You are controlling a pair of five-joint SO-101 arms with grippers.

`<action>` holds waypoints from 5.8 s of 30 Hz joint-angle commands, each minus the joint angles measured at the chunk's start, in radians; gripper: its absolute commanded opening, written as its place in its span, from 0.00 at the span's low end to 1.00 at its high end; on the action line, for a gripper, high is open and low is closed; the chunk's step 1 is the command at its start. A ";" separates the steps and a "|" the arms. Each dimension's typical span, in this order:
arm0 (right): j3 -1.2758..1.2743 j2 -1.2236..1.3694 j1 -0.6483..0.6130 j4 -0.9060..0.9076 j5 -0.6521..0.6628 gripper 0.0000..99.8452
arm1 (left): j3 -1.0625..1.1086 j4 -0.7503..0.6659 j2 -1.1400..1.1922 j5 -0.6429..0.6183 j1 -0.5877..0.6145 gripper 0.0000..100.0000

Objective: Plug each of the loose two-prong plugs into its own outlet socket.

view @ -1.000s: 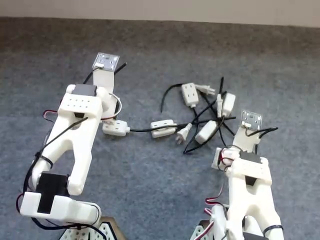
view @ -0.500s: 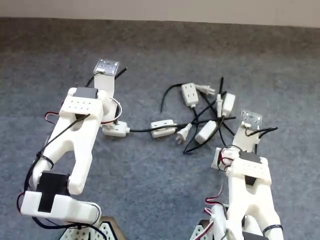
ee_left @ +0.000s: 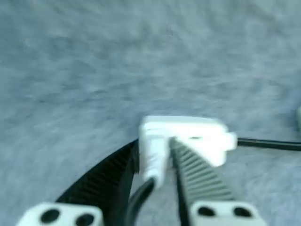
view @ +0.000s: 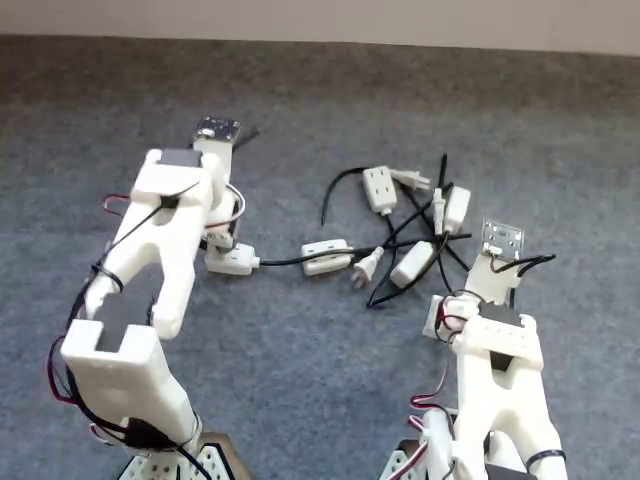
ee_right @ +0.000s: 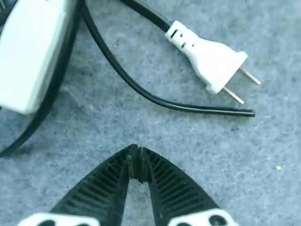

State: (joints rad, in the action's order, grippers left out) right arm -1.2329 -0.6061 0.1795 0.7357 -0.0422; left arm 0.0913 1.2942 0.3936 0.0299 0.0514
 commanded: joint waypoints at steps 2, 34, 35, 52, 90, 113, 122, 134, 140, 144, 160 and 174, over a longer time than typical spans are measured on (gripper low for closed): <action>0.005 -0.001 0.005 -0.018 0.000 0.01 | -0.091 0.089 0.042 0.006 0.068 0.31; 0.005 -0.001 0.007 -0.018 0.002 0.01 | -0.430 0.310 0.067 1.103 -0.008 0.32; 0.005 -0.001 0.007 -0.018 0.002 0.01 | -0.433 0.308 0.085 1.111 -0.008 0.32; 0.007 -0.001 0.007 -0.018 0.002 0.01 | -0.524 0.101 0.280 0.931 -0.012 0.13; 0.008 -0.001 0.007 -0.018 0.002 0.01 | -0.776 0.275 0.277 -0.239 -0.119 0.04; 0.007 -0.001 0.007 -0.018 0.002 0.01 | -0.688 0.428 0.280 -0.242 -0.188 0.21; 0.007 -0.001 0.007 -0.018 0.002 0.01 | -0.685 0.313 0.282 -0.589 -0.171 0.21; -0.007 0.001 0.007 -0.065 0.002 0.01 | -0.685 0.209 0.381 -0.667 -0.165 0.21; -0.015 0.001 0.007 -0.067 0.002 0.01 | -0.730 0.183 0.426 -0.667 -0.150 0.21; -0.015 0.001 0.007 -0.067 0.002 0.01 | -0.731 0.175 0.427 -0.667 -0.148 0.21; -0.016 0.001 0.007 -0.067 0.002 0.01 | -0.731 -0.330 0.429 -0.661 -0.031 0.01; -0.016 0.001 0.007 -0.067 0.002 0.01 | -0.730 -0.677 0.443 -0.511 -0.044 0.09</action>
State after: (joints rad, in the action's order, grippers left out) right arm -1.2543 -0.6061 0.1795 0.6836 -0.0422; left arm -0.6068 0.6160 0.8447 -0.5224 0.0238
